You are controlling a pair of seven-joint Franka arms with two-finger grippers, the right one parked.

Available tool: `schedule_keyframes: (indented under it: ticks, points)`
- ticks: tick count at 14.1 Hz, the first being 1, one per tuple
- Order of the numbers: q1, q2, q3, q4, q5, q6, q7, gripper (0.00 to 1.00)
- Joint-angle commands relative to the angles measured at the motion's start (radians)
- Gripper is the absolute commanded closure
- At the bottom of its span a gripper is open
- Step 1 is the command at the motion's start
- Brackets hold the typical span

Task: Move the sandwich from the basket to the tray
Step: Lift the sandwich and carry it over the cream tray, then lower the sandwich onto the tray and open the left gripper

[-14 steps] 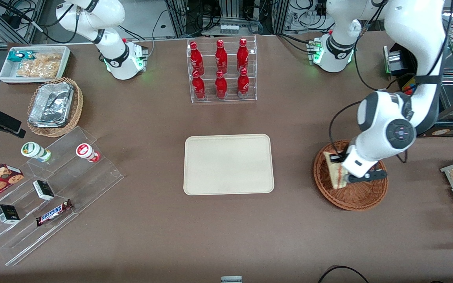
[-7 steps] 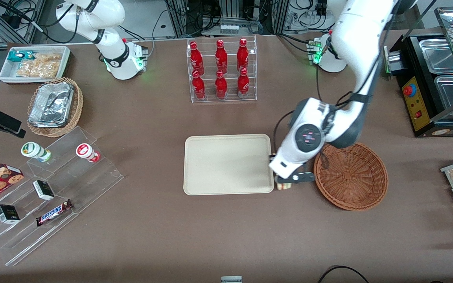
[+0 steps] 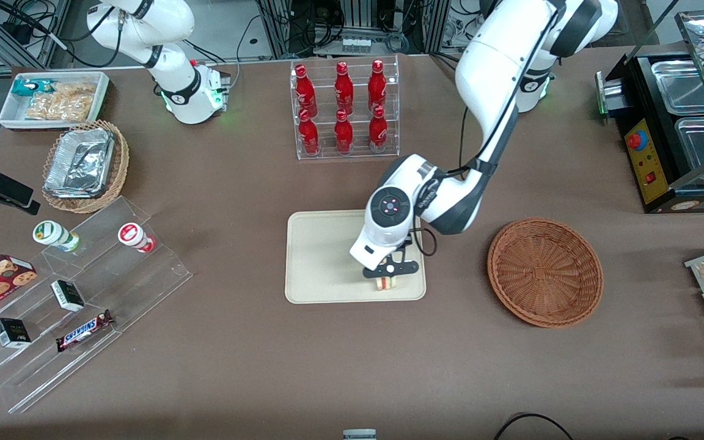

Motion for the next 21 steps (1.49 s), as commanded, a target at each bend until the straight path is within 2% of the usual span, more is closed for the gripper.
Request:
schedule_keyframes:
  ticks: [1,4,5,6,7,8,9,13,16,18,21]
  points:
    - [-0.034,0.046,0.014,0.071,-0.006,-0.02,-0.024,0.97]
    - [-0.061,0.066,0.014,0.077,-0.005,0.021,-0.029,0.95]
    - [-0.061,0.071,0.014,0.077,-0.006,0.036,-0.028,0.92]
    - [-0.061,0.071,0.014,0.075,-0.006,0.042,-0.028,0.81]
    - [-0.059,0.07,0.014,0.077,-0.005,0.04,-0.02,0.54]
    - [-0.059,0.066,0.014,0.077,-0.003,0.035,-0.017,0.23]
    - [-0.057,0.065,0.014,0.077,-0.005,0.035,-0.018,0.0]
    - [-0.059,0.011,0.019,0.078,0.0,-0.009,-0.018,0.0]
    - [-0.051,-0.08,0.029,0.068,0.014,-0.092,-0.005,0.0]
    - [-0.045,-0.168,0.045,0.054,0.037,-0.21,-0.002,0.0]
    - [0.045,-0.255,0.042,0.032,0.028,-0.296,-0.012,0.0]
